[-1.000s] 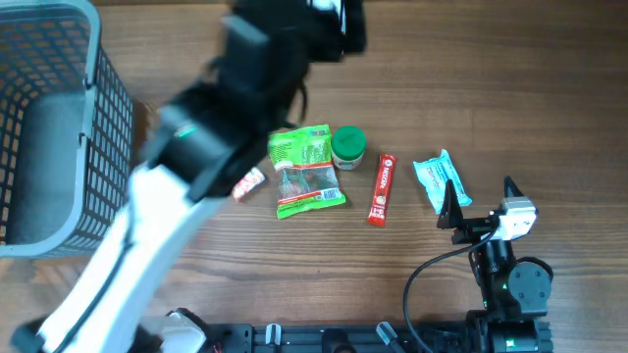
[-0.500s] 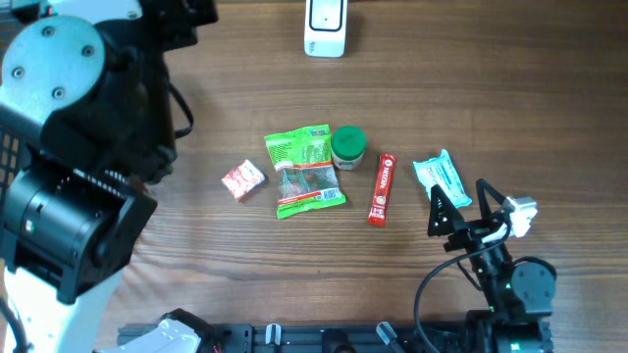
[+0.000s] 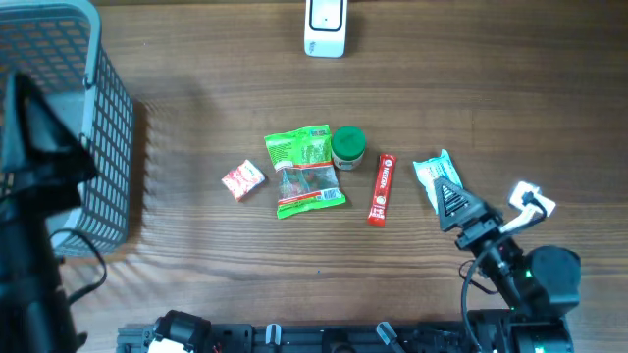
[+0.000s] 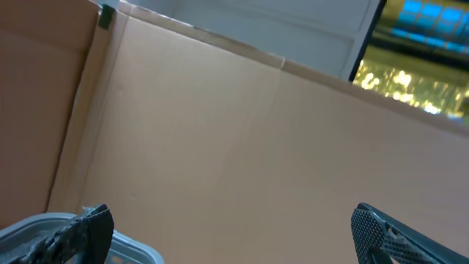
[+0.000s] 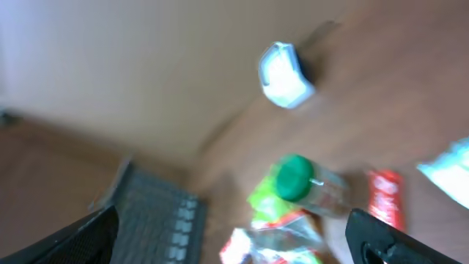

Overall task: Scan the item barcode
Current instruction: 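Retract the left arm and move the right gripper over the jar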

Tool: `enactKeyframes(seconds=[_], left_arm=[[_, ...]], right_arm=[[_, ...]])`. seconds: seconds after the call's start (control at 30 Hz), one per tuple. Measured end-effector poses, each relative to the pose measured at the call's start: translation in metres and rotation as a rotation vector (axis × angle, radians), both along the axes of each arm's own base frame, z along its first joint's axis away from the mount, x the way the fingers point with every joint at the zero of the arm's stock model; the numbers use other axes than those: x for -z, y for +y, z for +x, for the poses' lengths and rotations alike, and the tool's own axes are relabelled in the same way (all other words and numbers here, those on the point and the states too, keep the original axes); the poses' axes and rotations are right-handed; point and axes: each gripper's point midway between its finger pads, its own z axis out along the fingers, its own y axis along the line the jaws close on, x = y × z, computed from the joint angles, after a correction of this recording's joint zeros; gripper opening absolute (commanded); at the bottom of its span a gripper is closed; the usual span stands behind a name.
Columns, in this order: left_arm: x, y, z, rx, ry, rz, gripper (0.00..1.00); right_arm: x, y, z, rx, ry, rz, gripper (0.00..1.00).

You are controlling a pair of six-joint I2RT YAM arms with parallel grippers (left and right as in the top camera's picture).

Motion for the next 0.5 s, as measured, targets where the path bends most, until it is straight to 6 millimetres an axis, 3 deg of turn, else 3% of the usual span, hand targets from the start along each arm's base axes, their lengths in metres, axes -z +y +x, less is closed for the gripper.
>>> enactKeyframes(seconds=[0.13,0.3,0.5], left_arm=[[0.001,0.004,-0.01,0.011,-0.018,-0.034,1.0],[0.004,-0.014,-0.007,0.113,-0.008,0.0,1.0],[0.004,-0.031,-0.006,0.214,-0.015,0.021,1.0]], right_arm=[[-0.011,0.008,-0.004,-0.056,0.032,-0.028,0.99],[-0.045,0.01,0.02,-0.088,0.167,-0.132,0.99],[-0.016,0.032,0.067,-0.128,0.63,-0.423,1.0]])
